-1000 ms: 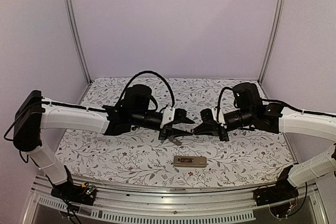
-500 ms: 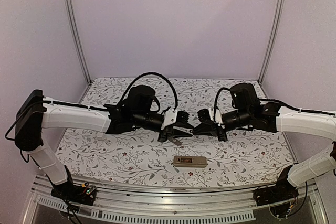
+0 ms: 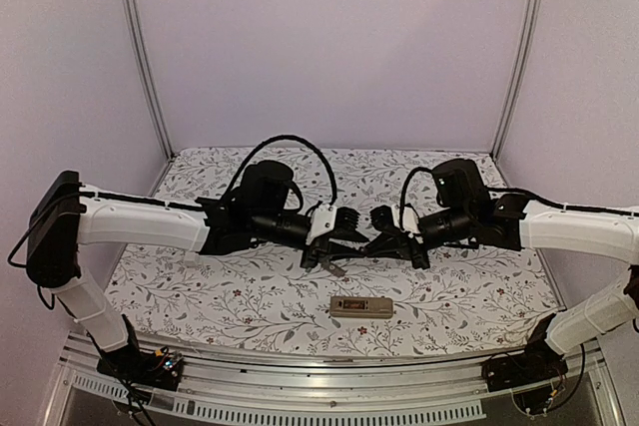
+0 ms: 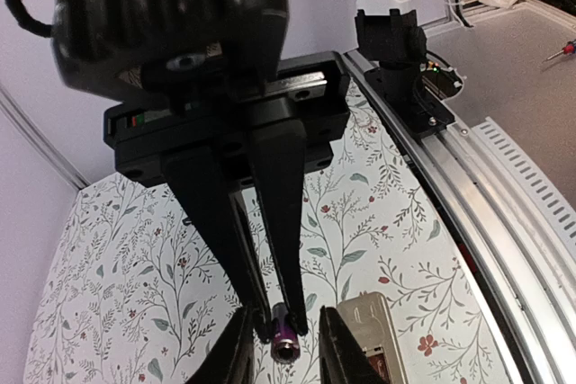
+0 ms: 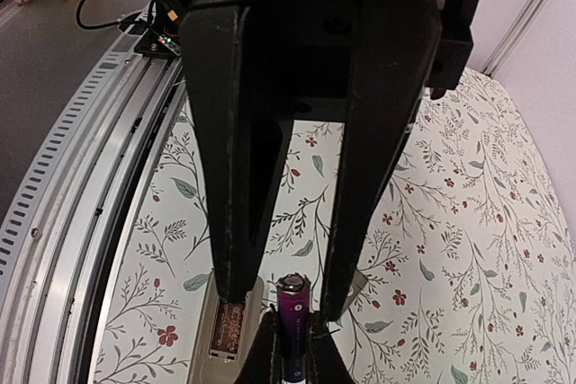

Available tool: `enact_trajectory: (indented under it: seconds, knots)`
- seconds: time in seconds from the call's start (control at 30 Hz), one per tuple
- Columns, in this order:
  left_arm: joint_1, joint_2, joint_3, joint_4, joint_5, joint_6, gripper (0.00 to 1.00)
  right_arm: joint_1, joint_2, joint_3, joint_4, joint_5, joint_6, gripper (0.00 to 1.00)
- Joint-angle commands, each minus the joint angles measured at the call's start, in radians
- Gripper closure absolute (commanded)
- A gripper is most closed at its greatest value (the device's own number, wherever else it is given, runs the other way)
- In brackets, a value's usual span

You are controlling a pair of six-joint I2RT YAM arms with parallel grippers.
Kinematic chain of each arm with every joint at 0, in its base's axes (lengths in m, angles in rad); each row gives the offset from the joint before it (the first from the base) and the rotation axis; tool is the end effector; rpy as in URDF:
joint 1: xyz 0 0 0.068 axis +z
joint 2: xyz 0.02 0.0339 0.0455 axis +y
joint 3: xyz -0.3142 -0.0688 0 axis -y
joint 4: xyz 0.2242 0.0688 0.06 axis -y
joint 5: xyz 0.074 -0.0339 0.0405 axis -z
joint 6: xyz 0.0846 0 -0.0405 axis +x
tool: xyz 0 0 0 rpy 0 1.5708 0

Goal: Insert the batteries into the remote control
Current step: Pass from the right arm to the left

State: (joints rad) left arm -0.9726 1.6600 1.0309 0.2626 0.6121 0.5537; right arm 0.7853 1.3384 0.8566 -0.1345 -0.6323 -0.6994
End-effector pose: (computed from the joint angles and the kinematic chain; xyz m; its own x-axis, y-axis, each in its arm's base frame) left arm 0.1841 -0.3565 0.2917 0.3428 0.2612 -0.9024 0.9383 -0.1407 0.3158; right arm 0.1699 0.2405 0.2863 0.2739 -0.4605 -0.8444 -0.9606 -0.0875 -0.2639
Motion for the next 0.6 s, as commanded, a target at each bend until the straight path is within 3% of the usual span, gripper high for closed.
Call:
enact_trajectory:
  seconds: [0.0,0.1,0.2,0.57]
  knots:
    - [-0.002,-0.018,-0.015,-0.032,-0.026,0.01,0.75,0.003,-0.001,0.023,-0.016,0.015,0.015,1.0]
    - [0.0,-0.015,-0.02,-0.038,-0.032,0.023,0.76,0.003,-0.009,0.019,-0.016,0.017,0.015,1.0]
    - [0.0,-0.01,-0.018,-0.041,-0.022,0.023,0.85,0.003,-0.008,0.019,-0.016,0.018,0.015,1.0]
    - [0.0,-0.001,-0.021,-0.055,-0.044,0.029,0.84,0.004,-0.006,0.022,-0.014,0.025,0.021,1.0]
